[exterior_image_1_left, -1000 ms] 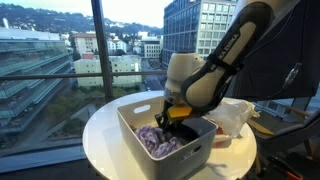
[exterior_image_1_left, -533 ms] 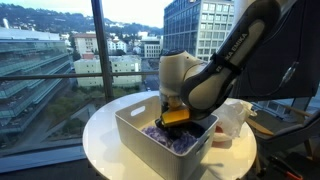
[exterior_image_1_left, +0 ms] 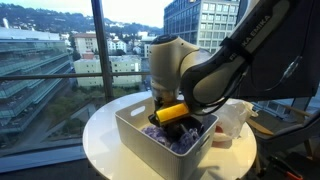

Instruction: Take the plush toy and the black bowl out of the basket and put it into the carrier bag

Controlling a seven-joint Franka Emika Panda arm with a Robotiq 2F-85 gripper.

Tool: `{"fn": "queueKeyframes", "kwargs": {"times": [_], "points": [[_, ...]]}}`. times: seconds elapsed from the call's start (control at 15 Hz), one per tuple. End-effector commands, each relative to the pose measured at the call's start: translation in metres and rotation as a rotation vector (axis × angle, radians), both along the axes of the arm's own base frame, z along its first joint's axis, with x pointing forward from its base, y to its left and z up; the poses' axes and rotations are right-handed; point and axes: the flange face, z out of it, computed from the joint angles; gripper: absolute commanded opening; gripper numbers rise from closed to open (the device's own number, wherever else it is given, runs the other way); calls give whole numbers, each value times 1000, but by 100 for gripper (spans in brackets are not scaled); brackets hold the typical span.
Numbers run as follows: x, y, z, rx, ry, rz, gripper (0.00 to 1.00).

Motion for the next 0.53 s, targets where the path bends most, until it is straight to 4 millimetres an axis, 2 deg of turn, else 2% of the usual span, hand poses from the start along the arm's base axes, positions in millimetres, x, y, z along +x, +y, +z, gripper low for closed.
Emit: {"fn": "queueKeyframes", "kwargs": {"times": [0.0, 0.47], "points": [[-13, 3, 39, -11, -84, 32, 10], [-32, 2, 91, -59, -188, 63, 9]]}}
